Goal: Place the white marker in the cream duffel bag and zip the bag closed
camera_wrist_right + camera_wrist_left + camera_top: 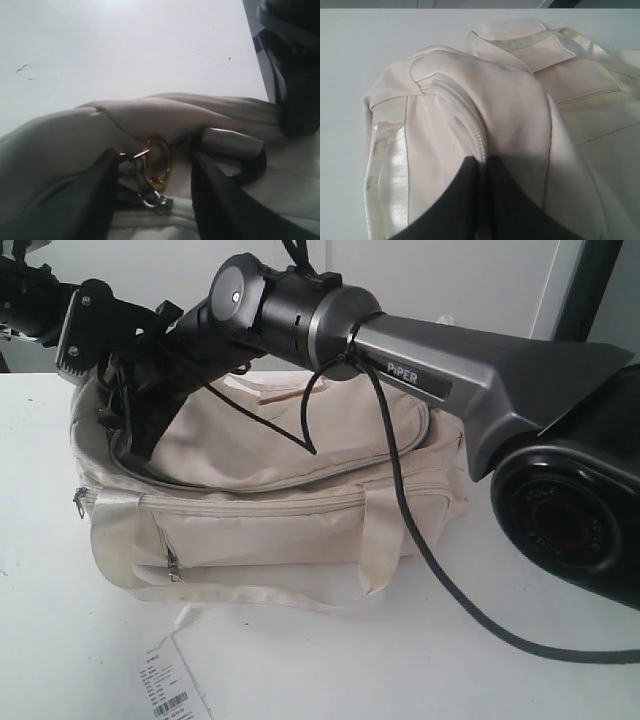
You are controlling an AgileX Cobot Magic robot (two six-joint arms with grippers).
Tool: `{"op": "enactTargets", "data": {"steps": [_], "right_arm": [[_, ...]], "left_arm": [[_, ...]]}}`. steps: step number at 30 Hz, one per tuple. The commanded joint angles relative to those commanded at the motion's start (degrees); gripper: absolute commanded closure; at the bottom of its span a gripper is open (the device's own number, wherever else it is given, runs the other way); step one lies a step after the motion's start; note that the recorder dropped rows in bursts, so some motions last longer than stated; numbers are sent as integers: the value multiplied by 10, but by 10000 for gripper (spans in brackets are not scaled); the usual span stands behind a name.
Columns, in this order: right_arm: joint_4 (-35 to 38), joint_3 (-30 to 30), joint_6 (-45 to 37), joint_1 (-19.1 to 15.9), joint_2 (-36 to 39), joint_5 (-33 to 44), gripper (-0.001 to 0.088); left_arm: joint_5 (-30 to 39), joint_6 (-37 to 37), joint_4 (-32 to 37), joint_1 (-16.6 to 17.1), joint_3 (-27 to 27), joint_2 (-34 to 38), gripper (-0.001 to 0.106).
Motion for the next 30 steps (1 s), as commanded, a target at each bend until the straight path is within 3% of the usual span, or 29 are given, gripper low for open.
{"op": "enactTargets", "data": {"steps": [11, 15, 18, 24, 30], "right_arm": [[0, 0, -1, 6, 34, -43, 472], [0, 0, -1, 6, 35, -52, 655], [0, 0, -1, 6, 28, -53, 869], [0, 0, 15, 6, 4, -37, 868], [0, 0, 105, 6, -19, -16, 868]], "left_arm": [[2, 0, 0, 0, 0, 0, 1050], [2, 0, 0, 0, 0, 0, 1050], [3, 0, 0, 0, 0, 0, 1050], [3, 0, 0, 0, 0, 0, 1050], [5, 0, 0, 0, 0, 0, 1050]]}}
